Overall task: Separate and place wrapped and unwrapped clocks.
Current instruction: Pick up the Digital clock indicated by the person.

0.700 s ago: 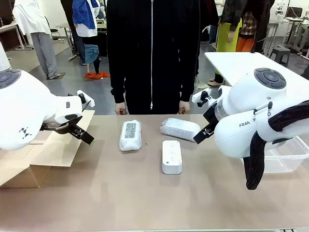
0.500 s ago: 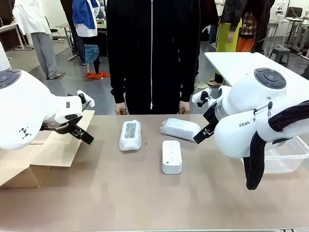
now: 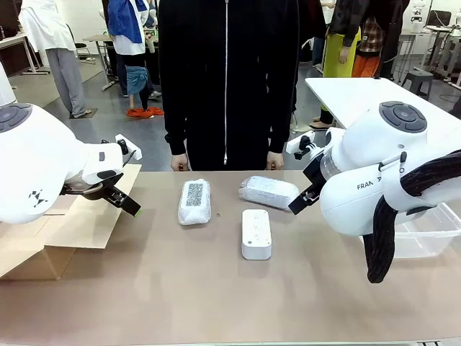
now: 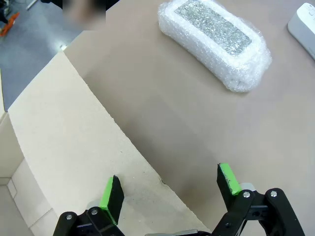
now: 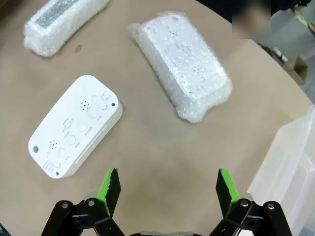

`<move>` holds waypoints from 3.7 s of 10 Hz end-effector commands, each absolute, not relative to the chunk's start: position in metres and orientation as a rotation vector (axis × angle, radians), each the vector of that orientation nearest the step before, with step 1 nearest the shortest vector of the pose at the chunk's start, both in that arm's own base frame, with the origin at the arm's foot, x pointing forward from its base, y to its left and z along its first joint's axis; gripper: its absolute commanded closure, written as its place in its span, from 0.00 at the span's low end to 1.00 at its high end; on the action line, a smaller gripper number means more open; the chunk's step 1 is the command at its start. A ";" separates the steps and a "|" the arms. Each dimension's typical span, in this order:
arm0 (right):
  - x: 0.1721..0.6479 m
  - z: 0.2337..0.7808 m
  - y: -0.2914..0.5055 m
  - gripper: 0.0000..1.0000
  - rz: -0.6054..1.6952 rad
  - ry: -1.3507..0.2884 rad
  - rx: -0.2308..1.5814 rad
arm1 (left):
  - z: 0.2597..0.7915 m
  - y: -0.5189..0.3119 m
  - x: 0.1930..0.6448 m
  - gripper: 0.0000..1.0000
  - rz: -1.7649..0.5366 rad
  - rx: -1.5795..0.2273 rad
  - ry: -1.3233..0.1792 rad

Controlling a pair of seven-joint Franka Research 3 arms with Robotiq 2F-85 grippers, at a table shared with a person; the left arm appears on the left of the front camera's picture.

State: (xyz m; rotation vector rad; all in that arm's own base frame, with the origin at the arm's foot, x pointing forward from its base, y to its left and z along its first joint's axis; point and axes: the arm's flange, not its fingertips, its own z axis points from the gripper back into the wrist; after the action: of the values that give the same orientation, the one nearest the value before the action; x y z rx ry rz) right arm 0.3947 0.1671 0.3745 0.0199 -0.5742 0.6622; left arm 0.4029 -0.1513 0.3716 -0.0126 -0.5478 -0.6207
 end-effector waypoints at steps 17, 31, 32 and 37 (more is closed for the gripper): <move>0.395 0.374 0.167 0.00 0.662 -0.574 0.020 | 0.372 -0.150 0.403 0.00 -0.618 -0.014 -0.548; 0.395 0.374 0.167 0.00 0.662 -0.574 0.020 | 0.372 -0.150 0.403 0.00 -0.618 -0.014 -0.548; 0.395 0.374 0.167 0.00 0.662 -0.574 0.020 | 0.372 -0.150 0.403 0.00 -0.618 -0.014 -0.548; 0.395 0.374 0.167 0.00 0.662 -0.574 0.020 | 0.372 -0.150 0.403 0.00 -0.618 -0.014 -0.548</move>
State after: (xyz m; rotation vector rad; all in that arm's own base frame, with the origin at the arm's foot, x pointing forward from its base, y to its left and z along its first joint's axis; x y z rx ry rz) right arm 0.3947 0.1671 0.3745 0.0199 -0.5742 0.6622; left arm 0.4028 -0.1515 0.3716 -0.0126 -0.5478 -0.6211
